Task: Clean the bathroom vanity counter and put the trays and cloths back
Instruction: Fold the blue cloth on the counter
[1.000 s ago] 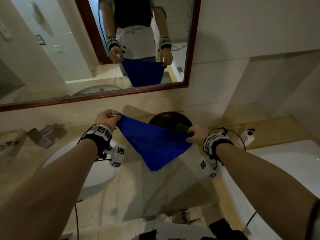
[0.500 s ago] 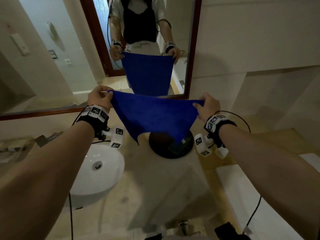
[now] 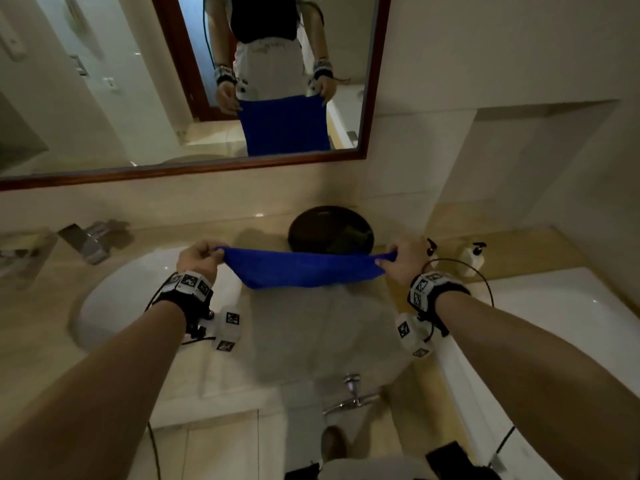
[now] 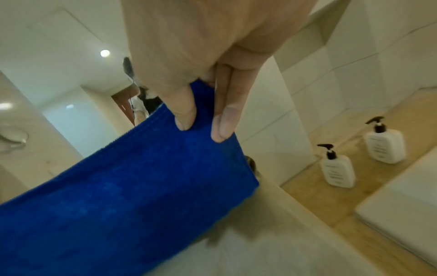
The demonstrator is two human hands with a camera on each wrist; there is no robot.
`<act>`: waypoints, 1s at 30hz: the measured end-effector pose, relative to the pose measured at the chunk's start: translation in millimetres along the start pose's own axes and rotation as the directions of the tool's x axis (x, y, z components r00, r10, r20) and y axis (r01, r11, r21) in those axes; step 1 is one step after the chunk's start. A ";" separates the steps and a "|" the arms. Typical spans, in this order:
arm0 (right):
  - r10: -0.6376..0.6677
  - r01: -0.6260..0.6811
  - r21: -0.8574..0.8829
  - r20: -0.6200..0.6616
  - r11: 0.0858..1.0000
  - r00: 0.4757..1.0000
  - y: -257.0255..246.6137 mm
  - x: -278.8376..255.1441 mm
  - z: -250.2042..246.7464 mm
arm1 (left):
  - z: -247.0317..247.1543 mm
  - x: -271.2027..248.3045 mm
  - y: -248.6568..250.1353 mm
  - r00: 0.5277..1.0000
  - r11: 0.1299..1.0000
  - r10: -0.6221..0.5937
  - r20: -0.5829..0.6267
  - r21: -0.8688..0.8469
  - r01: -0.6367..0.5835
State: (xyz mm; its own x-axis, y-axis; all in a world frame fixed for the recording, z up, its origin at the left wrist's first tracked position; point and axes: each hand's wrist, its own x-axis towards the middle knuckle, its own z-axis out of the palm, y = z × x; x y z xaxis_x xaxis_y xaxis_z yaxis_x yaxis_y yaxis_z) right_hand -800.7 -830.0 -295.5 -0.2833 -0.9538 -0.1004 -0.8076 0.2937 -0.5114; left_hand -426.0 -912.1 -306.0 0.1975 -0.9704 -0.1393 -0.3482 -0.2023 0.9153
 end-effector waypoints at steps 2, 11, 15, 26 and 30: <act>-0.043 0.043 0.011 0.011 0.999 0.999 12.5 -30.2 18.6 | -4.7 -20.0 -33.7 0.998 0.998 -0.047 0.037 0.040 0.046; 0.110 -0.105 -0.038 0.197 0.994 0.974 54.5 -171.4 108.6 | -40.9 -134.2 -145.3 0.961 0.952 -0.193 0.200 0.275 0.134; 0.105 -0.090 -0.076 0.226 0.993 0.968 66.0 -209.7 125.0 | -51.0 -163.8 -160.7 0.950 0.940 -0.223 0.219 0.306 0.150; 0.120 -0.111 -0.051 0.273 0.993 0.955 93.8 -201.6 124.8 | -40.8 -175.7 -163.4 0.963 0.925 -0.222 0.153 0.346 0.159; 0.102 -0.097 -0.030 0.290 0.995 0.951 102.5 -188.2 121.7 | -30.1 -173.7 -158.1 0.966 0.902 -0.226 0.128 0.402 0.158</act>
State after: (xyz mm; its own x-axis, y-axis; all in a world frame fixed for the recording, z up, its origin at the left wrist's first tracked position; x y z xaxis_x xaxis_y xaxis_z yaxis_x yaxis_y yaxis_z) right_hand -767.2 -628.2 -432.9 -0.2018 -0.8960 -0.3954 -0.7915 0.3870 -0.4730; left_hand -377.7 -707.7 -415.2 0.1519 -0.9082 -0.3899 -0.6517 -0.3886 0.6514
